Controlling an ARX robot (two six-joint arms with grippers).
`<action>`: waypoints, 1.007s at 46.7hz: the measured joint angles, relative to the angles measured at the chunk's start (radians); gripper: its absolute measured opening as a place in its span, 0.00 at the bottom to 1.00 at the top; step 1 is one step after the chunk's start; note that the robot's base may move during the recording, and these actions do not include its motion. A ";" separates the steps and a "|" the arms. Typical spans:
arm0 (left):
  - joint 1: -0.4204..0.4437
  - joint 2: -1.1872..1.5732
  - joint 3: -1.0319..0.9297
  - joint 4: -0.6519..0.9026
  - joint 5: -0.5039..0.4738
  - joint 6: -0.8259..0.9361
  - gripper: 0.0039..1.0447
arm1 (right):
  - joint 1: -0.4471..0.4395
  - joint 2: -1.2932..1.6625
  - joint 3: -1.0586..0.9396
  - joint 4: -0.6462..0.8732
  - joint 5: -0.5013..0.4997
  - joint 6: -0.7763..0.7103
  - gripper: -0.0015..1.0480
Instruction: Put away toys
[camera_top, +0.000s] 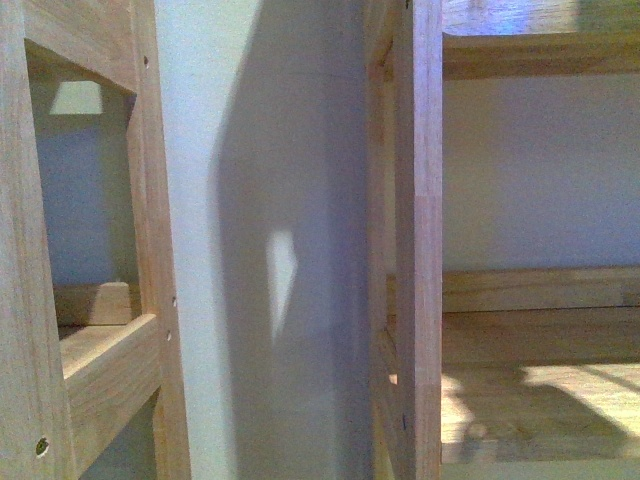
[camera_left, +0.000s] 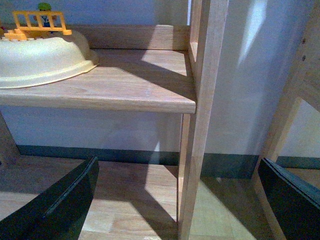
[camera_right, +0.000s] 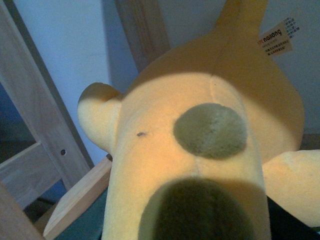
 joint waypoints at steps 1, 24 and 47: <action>0.000 0.000 0.000 0.000 0.000 0.000 0.95 | 0.001 -0.005 -0.008 0.005 0.001 -0.001 0.52; 0.000 0.000 0.000 0.000 0.000 0.000 0.95 | -0.051 -0.089 -0.092 0.102 0.016 -0.033 1.00; 0.000 0.000 0.000 0.000 0.000 0.000 0.95 | -0.180 -0.452 -0.513 0.330 0.031 -0.063 1.00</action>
